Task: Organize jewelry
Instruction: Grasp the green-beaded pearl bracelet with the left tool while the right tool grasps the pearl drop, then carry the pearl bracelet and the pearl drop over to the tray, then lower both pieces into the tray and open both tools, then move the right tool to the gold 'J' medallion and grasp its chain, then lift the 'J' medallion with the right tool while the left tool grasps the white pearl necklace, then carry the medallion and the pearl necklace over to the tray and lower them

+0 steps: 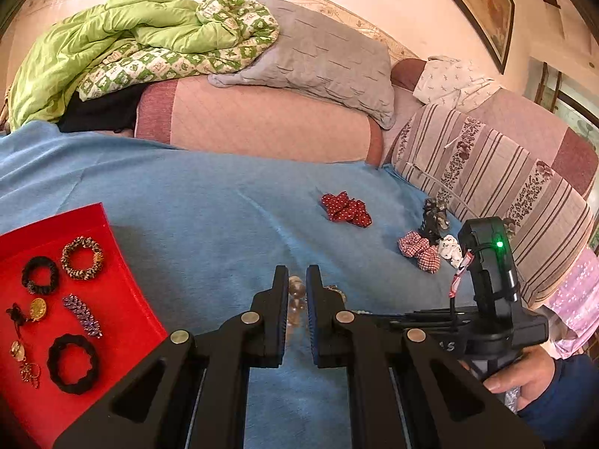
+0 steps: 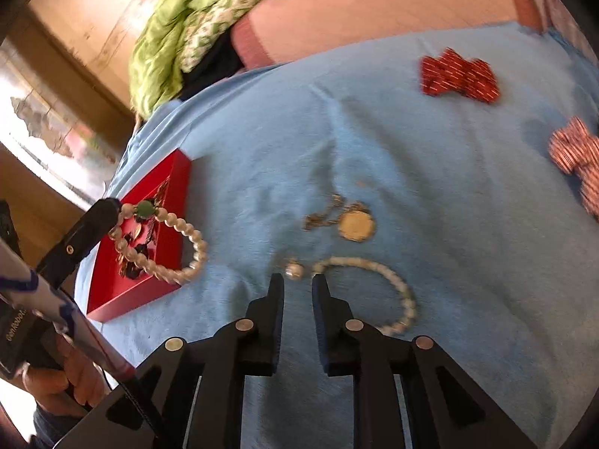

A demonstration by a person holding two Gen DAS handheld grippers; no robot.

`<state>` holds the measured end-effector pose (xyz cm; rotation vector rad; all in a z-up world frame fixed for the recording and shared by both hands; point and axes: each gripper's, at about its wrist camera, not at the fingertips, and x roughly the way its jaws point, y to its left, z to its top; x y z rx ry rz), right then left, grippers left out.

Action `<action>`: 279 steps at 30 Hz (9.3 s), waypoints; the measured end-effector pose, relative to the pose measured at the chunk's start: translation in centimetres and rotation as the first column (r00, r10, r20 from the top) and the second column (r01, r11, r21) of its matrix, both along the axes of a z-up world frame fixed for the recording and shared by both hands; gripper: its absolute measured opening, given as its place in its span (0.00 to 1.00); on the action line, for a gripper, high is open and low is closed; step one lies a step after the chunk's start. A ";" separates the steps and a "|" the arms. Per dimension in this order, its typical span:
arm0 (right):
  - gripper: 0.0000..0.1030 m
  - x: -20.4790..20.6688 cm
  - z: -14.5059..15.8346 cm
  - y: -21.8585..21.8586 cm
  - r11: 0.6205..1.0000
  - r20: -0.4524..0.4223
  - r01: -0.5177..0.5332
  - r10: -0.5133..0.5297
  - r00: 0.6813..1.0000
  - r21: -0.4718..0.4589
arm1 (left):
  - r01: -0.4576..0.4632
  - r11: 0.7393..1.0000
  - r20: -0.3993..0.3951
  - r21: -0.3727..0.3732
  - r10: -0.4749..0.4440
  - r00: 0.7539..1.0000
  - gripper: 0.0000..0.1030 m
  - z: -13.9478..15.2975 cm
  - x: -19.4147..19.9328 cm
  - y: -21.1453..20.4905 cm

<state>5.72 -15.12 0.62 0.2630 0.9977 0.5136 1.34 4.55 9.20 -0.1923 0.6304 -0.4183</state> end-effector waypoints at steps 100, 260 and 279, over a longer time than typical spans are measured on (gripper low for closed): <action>0.13 -2.0 2.0 20.1 0.968 0.101 -0.244 0.249 0.963 -0.058 | -0.378 0.924 -0.162 0.051 0.381 0.910 0.09 -3.1 -5.9 18.2; 0.26 -5.1 17.2 10.0 0.972 0.376 -0.167 0.094 0.922 0.166 | -0.297 0.953 0.021 0.067 0.296 0.955 0.05 2.6 -3.3 11.3; 0.26 -3.6 10.7 19.9 0.965 0.245 -0.259 0.240 0.940 0.048 | -0.444 0.896 -0.146 0.004 0.440 0.886 0.05 -1.3 -3.4 20.5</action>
